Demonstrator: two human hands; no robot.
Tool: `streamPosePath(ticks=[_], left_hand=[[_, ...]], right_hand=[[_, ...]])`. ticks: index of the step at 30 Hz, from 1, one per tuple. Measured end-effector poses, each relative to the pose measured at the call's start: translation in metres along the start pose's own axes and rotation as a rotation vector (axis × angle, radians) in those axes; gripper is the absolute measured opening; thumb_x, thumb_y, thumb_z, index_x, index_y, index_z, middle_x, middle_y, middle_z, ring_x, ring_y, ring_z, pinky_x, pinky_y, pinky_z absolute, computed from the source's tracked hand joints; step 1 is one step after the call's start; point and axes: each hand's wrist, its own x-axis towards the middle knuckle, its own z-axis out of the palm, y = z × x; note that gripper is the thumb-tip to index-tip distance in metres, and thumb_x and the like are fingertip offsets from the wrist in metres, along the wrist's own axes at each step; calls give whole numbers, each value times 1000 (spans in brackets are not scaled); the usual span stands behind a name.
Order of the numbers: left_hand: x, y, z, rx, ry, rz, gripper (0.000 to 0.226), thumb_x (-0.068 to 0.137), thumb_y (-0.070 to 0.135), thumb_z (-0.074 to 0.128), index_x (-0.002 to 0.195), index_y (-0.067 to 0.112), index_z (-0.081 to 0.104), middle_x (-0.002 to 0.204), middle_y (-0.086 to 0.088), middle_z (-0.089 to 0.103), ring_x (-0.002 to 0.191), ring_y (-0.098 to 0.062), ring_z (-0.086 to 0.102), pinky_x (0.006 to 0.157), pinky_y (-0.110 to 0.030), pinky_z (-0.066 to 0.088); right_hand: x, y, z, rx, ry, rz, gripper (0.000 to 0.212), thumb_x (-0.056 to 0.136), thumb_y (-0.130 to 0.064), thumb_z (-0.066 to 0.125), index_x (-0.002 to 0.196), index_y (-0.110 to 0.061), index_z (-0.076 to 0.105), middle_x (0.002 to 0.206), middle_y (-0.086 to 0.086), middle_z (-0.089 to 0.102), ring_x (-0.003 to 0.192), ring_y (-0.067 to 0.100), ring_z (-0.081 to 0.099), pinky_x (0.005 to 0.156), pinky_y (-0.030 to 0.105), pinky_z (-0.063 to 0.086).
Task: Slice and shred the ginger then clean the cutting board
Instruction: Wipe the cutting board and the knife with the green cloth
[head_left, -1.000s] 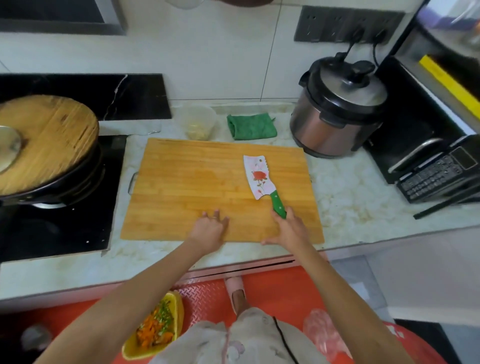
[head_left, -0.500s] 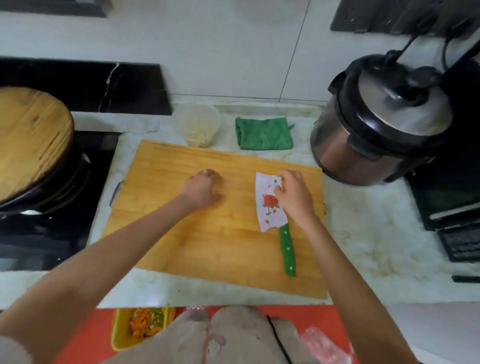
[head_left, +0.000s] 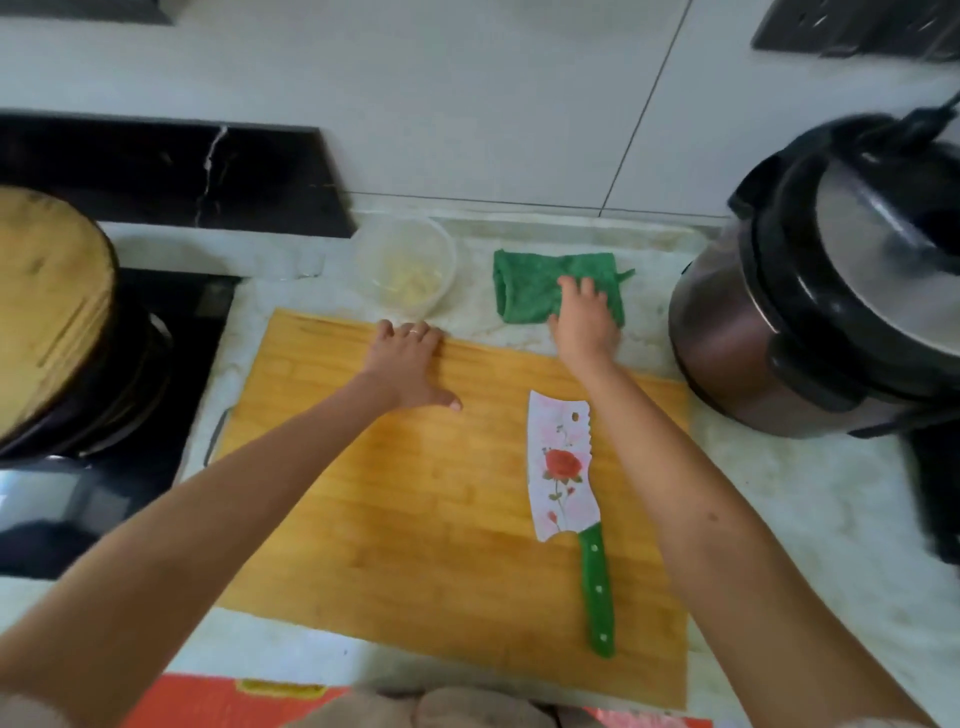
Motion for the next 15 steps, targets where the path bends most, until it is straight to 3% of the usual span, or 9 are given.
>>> streamPosePath(ticks=[3, 6, 8, 10, 12, 13, 15], left_hand=[[-15, -1, 8, -12, 2, -37, 107, 64, 86, 50, 144, 20, 28, 145, -6, 37, 135, -24, 33, 107, -45, 19], [-28, -2, 9, -60, -24, -67, 108, 64, 86, 50, 145, 19, 30, 145, -6, 38, 135, -23, 34, 108, -45, 18], [-43, -10, 13, -205, 30, -66, 104, 70, 84, 43, 148, 18, 25, 153, -7, 28, 141, -21, 26, 111, -45, 12], [-70, -26, 22, -371, 190, -125, 82, 84, 63, 42, 149, 16, 27, 157, -11, 18, 145, -23, 17, 113, -45, 7], [-109, -45, 39, -406, 327, -283, 58, 89, 26, 54, 143, 9, 40, 155, -17, 23, 144, -31, 18, 112, -48, 12], [-128, -54, 48, -398, 335, -366, 55, 86, 16, 58, 139, 6, 45, 153, -19, 26, 143, -34, 20, 111, -50, 15], [-167, -67, 71, -415, 233, -480, 56, 83, 13, 62, 136, 6, 47, 153, -18, 26, 143, -34, 21, 111, -52, 16]], right_hand=[[8, -13, -12, 2, 13, -43, 35, 95, -6, 44, 129, 0, 42, 125, 18, 51, 100, 35, 58, 68, 38, 43], [-8, -31, -31, 161, 174, -74, 35, 91, -12, 47, 125, -3, 51, 124, 15, 49, 97, 34, 58, 69, 39, 43], [-35, -48, -41, 264, 294, -191, 40, 86, -14, 52, 125, -5, 55, 119, 14, 54, 89, 33, 59, 65, 39, 44], [-73, -69, -45, 317, 353, -321, 43, 81, -15, 59, 122, -5, 57, 112, 14, 58, 84, 32, 60, 59, 36, 46], [-119, -88, -35, 251, 280, -419, 48, 76, -19, 66, 122, -6, 57, 107, 12, 61, 87, 29, 61, 60, 34, 48], [-138, -95, -25, 192, 223, -482, 49, 74, -22, 69, 118, -6, 59, 102, 12, 62, 89, 30, 60, 64, 35, 49], [-172, -106, 4, 52, 64, -590, 55, 65, -40, 77, 109, -9, 63, 95, 14, 61, 91, 34, 58, 78, 42, 47]])
